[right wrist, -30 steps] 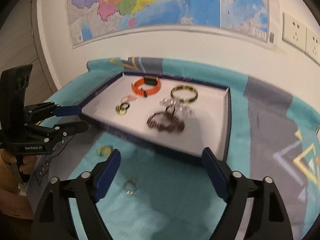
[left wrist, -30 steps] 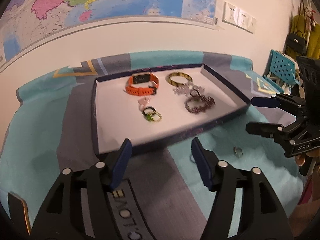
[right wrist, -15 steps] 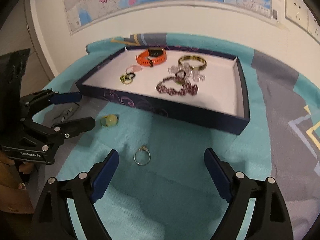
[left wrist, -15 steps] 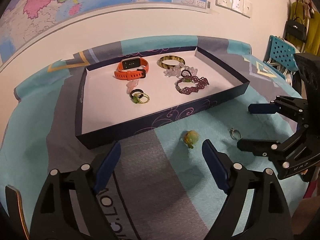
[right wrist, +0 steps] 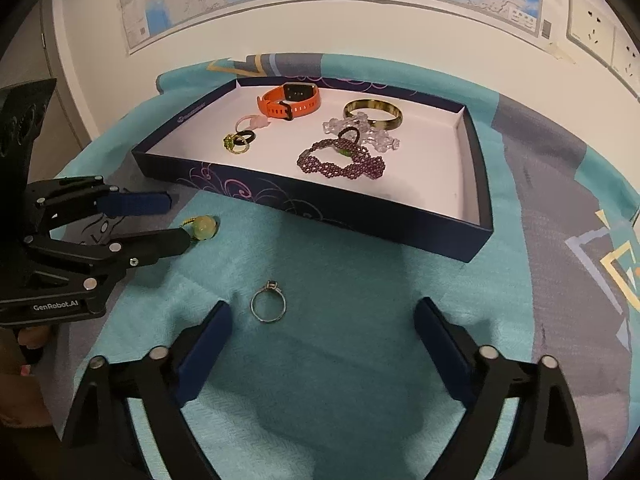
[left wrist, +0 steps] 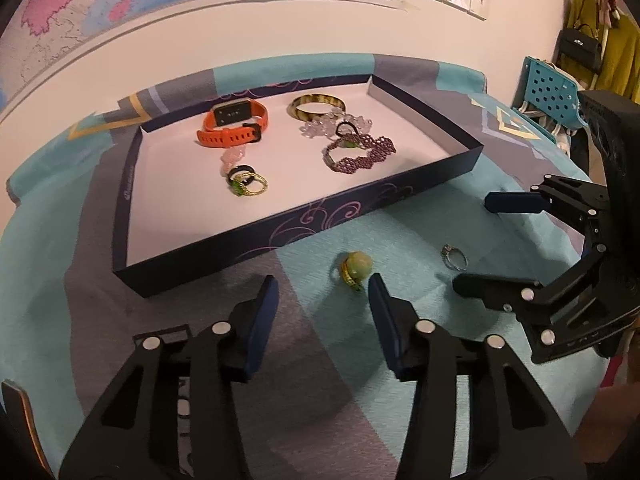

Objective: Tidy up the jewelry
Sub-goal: 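Withdraw the left tool to the yellow-green bead while the right tool moves to the silver ring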

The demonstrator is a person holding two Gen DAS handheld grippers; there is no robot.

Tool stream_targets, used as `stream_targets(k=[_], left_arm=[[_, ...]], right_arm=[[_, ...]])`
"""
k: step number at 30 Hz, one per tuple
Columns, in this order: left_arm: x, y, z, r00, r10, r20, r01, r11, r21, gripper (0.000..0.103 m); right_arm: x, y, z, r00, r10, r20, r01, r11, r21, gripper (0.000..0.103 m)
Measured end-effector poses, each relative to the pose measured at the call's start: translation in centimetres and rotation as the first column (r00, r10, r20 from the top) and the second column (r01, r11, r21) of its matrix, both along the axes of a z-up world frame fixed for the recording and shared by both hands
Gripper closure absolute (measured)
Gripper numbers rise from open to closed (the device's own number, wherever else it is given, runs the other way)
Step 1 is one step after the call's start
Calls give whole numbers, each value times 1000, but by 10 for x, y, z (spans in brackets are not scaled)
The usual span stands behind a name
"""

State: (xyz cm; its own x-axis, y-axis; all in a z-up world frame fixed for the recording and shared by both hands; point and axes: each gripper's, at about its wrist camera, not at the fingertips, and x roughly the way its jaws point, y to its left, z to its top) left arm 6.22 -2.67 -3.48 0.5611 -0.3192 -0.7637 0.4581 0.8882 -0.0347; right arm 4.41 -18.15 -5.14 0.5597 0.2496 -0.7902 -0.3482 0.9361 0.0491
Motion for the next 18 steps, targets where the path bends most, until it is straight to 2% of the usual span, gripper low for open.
stream_targets(k=[3, 5, 13, 18], left_arm=[[-1, -3, 0, 1000, -17, -3, 17, 1000, -1, 61], [-1, -7, -1, 1000, -30, -6, 30, 1000, 7, 65], [2, -13, -2, 999, -46, -16, 46, 999, -2, 73], [3, -13, -2, 998, -50, -23, 50, 999, -13, 79]], right_arm=[[-3, 2, 2, 1000, 24, 2, -24, 999, 23, 27], [-4, 5, 3, 999, 41, 4, -41, 999, 31, 39], [-7, 14, 4, 996, 93, 2, -93, 994, 64, 64], [-7, 15, 4, 995, 97, 6, -97, 994, 56, 73]])
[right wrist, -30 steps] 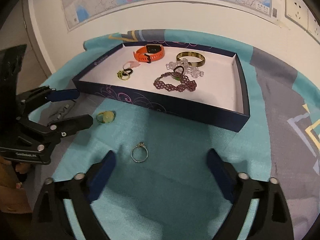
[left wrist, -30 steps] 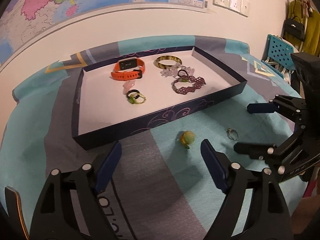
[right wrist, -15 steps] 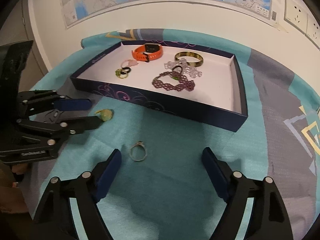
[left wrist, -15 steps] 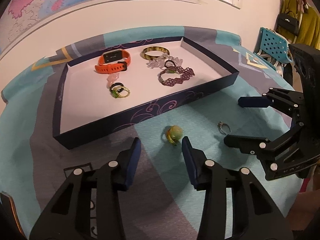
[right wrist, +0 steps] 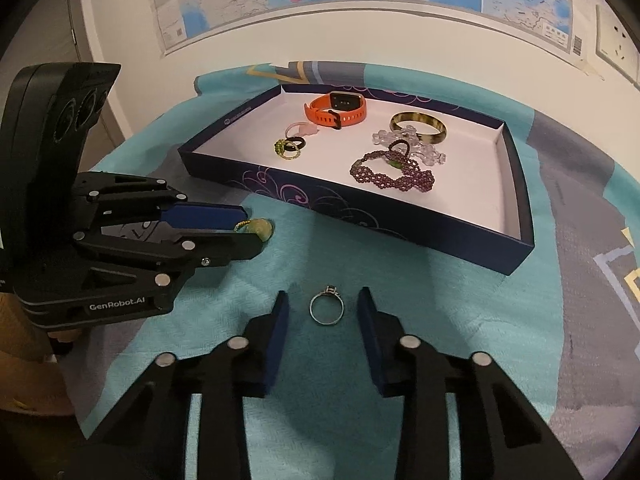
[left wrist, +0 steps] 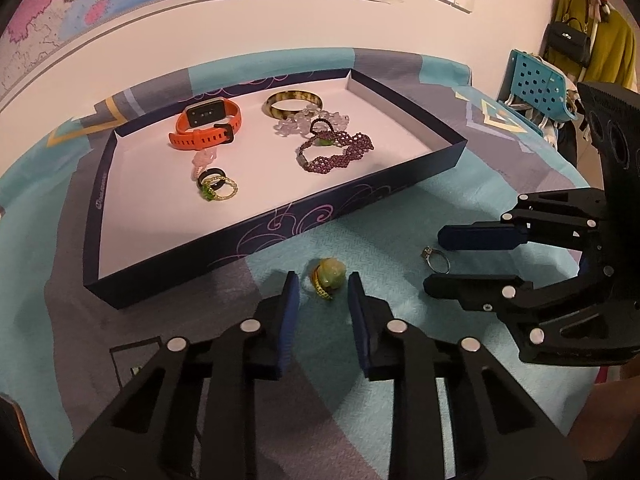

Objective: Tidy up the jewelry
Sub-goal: 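Withdraw the left tool to the yellow-green bead while the right tool moves to the silver ring, then close the left tool on the yellow-green bead while the right tool grasps the silver ring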

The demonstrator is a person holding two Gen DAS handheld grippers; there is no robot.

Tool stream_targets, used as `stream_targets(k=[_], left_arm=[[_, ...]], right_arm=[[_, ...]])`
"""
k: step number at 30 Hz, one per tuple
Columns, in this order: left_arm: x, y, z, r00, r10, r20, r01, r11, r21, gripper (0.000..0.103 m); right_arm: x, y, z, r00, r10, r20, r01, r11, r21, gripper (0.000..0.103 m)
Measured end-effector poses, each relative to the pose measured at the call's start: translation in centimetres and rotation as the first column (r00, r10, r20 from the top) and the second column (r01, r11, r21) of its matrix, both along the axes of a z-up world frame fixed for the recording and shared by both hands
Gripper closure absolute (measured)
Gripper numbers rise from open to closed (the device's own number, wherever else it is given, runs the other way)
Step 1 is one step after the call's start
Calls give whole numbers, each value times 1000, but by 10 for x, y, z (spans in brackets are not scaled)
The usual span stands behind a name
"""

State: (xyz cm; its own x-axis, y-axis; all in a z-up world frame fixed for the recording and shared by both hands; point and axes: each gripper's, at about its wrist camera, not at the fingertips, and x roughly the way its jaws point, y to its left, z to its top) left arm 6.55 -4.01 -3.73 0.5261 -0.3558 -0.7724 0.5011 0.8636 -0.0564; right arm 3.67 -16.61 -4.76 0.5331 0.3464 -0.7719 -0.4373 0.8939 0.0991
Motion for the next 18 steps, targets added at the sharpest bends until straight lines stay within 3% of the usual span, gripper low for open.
stream_targets(k=[5, 18], left_arm=[[1, 1, 0, 1000, 1, -6, -1, 1000, -10, 84], [-2, 4, 0, 1000, 7, -16, -7, 999, -31, 95]], right_arm=[[0, 0, -1, 1000, -1, 5, 1, 1000, -12, 87], [-2, -6, 0, 1000, -10, 0, 10, 999, 34, 87]])
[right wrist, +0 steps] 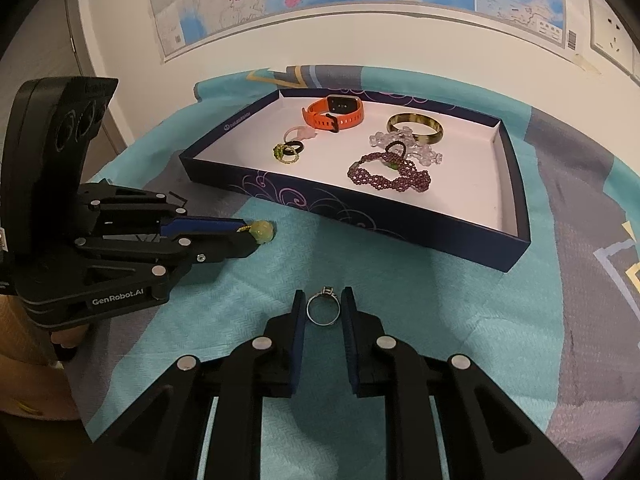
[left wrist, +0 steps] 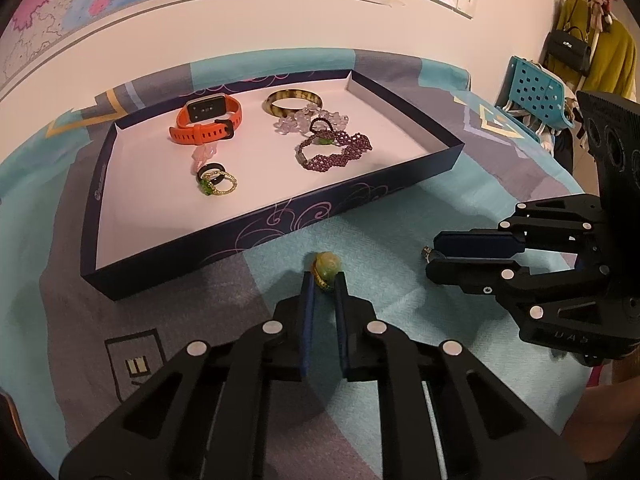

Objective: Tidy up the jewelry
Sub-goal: 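Close the left tool on the yellow-green bead while the right tool grasps the silver ring, then carry the yellow-green bead with the left tool while the right tool carries the silver ring into the box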

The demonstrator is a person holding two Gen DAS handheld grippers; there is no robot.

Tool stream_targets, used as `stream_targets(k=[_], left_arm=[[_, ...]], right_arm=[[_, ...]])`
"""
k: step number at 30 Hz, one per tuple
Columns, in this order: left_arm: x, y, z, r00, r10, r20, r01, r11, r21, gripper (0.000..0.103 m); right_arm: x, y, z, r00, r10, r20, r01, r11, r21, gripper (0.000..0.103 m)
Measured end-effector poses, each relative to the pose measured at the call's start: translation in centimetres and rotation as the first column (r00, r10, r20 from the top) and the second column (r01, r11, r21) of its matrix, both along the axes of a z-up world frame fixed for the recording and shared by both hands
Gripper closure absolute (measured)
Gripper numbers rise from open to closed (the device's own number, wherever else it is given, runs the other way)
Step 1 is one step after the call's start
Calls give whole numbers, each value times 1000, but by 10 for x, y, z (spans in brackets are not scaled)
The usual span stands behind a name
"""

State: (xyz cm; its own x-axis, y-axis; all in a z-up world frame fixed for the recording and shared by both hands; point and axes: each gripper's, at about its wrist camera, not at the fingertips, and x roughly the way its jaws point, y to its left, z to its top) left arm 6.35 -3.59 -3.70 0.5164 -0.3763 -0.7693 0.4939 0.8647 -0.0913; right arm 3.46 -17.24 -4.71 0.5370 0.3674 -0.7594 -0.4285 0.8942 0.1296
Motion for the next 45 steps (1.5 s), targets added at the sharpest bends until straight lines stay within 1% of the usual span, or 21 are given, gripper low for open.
stream_targets(k=[4, 5, 7, 8, 9, 13, 15, 22, 31, 45], left_arm=[[0, 0, 0, 1000, 4, 5, -4, 1000, 6, 94], [0, 0, 0, 1000, 2, 4, -2, 1000, 6, 92], [0, -1, 0, 1000, -2, 7, 2, 1000, 7, 85], [1, -3, 1, 1000, -5, 10, 5, 1000, 10, 77], [2, -4, 1, 1000, -6, 13, 6, 1000, 12, 75], [6, -7, 1, 1000, -5, 9, 5, 1000, 10, 75], [9, -7, 0, 1000, -2, 1, 2, 1000, 7, 86], [5, -8, 1, 1000, -2, 10, 2, 1000, 10, 87], [-2, 2, 14, 1000, 18, 23, -17, 999, -36, 87], [-9, 12, 29, 998, 42, 51, -38, 997, -72, 87]], right_arm=[[0, -2, -1, 1000, -6, -6, 6, 1000, 11, 87], [0, -3, 0, 1000, -8, -7, 8, 1000, 14, 87], [0, -3, 0, 1000, -9, -8, 9, 1000, 17, 87], [0, -3, -1, 1000, -9, -9, 9, 1000, 18, 87], [0, -3, -1, 1000, -9, -10, 9, 1000, 18, 87], [0, -3, -1, 1000, -9, -11, 10, 1000, 21, 87], [1, -3, -1, 1000, -11, -11, 11, 1000, 23, 87], [1, -4, 1, 1000, -10, -3, 10, 1000, 25, 87], [0, -4, 6, 1000, -12, 15, 11, 1000, 25, 87], [2, -4, 18, 999, -6, 46, 5, 999, 32, 87]])
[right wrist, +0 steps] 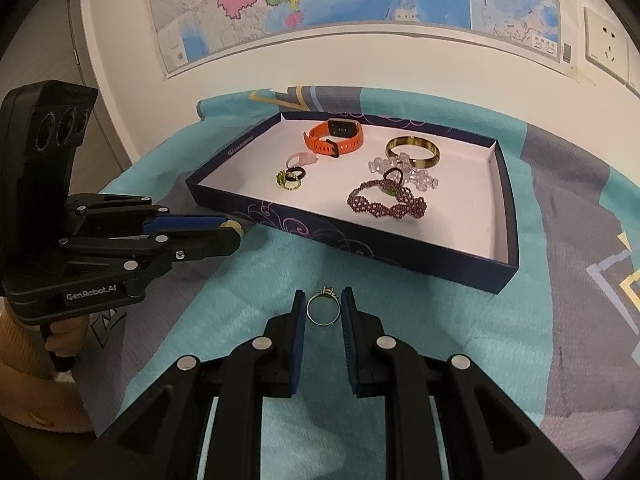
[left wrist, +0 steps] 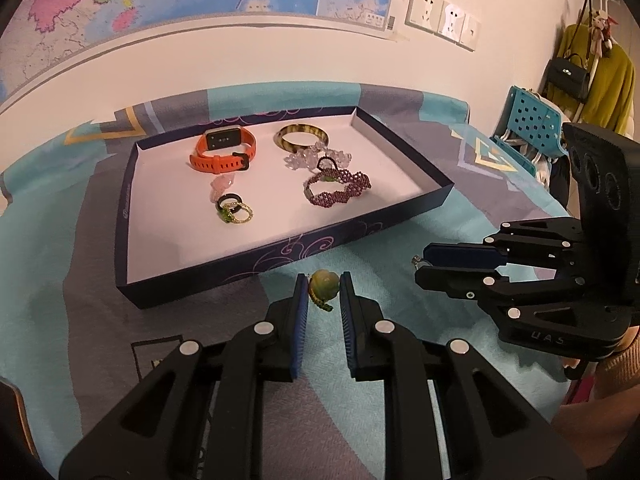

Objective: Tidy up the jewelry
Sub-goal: 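Carry the yellow-green bead with the left tool while the right tool carries the silver ring into the box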

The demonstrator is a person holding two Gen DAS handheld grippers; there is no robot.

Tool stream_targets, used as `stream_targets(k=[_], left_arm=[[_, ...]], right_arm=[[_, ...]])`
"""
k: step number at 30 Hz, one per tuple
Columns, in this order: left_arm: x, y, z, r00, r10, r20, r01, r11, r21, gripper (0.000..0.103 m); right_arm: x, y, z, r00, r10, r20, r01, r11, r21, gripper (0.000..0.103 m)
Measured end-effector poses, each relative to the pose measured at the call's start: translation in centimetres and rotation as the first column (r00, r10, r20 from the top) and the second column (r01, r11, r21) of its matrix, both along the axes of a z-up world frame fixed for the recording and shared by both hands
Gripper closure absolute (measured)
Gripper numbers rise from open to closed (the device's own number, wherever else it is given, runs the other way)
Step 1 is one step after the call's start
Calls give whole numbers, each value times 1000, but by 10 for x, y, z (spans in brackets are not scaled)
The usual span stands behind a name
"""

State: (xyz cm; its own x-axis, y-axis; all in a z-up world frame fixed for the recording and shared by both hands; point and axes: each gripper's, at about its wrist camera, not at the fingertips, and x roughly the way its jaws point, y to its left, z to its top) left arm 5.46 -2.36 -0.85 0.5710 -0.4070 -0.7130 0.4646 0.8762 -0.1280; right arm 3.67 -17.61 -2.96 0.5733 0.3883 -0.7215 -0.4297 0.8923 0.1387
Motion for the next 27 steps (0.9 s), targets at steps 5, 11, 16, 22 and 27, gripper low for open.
stream_targets(k=[5, 11, 16, 22, 27], left_arm=[[-1, 3, 5, 1000, 6, 12, -6, 1000, -8, 87], [0, 5, 8, 1000, 13, 18, -13, 1000, -14, 87], [1, 6, 11, 1000, 19, 22, -19, 1000, -21, 87], [3, 7, 13, 999, 22, 26, -21, 1000, -23, 87], [4, 6, 14, 999, 24, 26, -23, 1000, -21, 87]], right_arm=[[3, 1, 4, 1000, -1, 16, 1, 1000, 0, 87], [6, 2, 8, 1000, 1, 28, -1, 1000, 4, 87], [9, 3, 9, 999, 3, 36, -3, 1000, 6, 87], [10, 4, 12, 999, 4, 47, -4, 1000, 4, 87], [12, 3, 16, 998, 4, 56, -4, 1000, 7, 87]])
